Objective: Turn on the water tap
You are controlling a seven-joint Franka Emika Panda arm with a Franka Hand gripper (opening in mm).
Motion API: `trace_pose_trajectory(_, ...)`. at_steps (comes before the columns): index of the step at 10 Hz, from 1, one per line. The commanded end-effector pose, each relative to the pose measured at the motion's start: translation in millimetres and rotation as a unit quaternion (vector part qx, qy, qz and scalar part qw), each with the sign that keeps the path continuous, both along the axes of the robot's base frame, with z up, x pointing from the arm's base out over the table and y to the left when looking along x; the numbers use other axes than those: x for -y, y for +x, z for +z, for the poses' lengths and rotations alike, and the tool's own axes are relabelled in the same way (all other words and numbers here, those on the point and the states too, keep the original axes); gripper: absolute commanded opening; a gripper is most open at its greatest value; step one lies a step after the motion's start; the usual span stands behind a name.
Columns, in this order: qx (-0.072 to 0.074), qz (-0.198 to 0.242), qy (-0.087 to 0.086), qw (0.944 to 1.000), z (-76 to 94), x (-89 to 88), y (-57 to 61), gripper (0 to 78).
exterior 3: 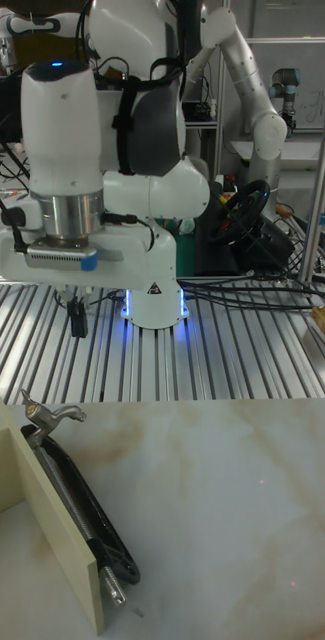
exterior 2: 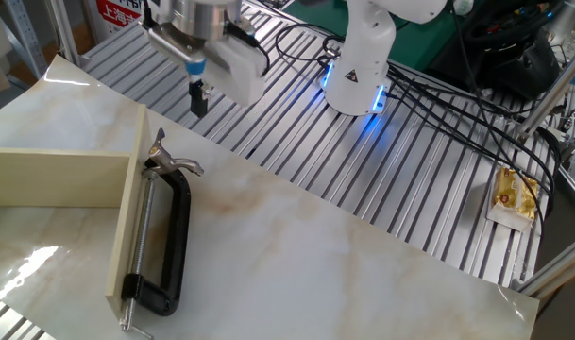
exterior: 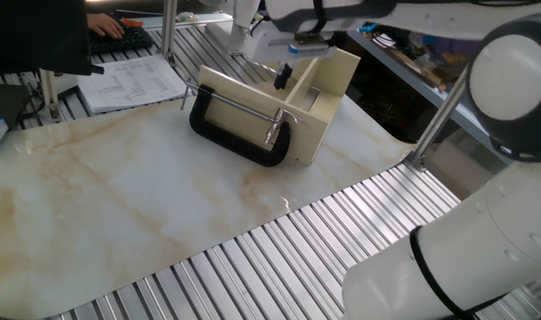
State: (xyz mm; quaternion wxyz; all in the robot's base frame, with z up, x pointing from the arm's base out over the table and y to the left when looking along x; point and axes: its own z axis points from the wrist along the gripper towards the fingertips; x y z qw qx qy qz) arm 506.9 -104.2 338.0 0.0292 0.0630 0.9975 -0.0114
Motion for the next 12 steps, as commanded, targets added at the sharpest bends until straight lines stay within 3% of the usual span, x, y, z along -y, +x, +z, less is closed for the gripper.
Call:
trace_pose_trajectory(1,-0.034,-0.007,-0.003,0.9994,-4.6,-18.7,1.4,0.0)
trace_pose_trajectory(2,-0.064,-0.005,-0.034,0.9973,-10.3,-29.5,3.2,0.0)
trace_pose_trajectory(3,-0.065,-0.002,-0.048,0.9967,-13.7,-35.5,1.5,0.0)
trace_pose_trajectory(6,-0.068,-0.003,-0.045,0.9967,-19.6,-43.1,-2.5,0.0)
trace_pose_trajectory(8,-0.069,0.003,-0.033,0.9971,-22.3,-47.0,-5.5,0.0)
trace_pose_trajectory(12,-0.066,0.003,-0.038,0.9971,-21.3,-48.5,-6.7,0.0)
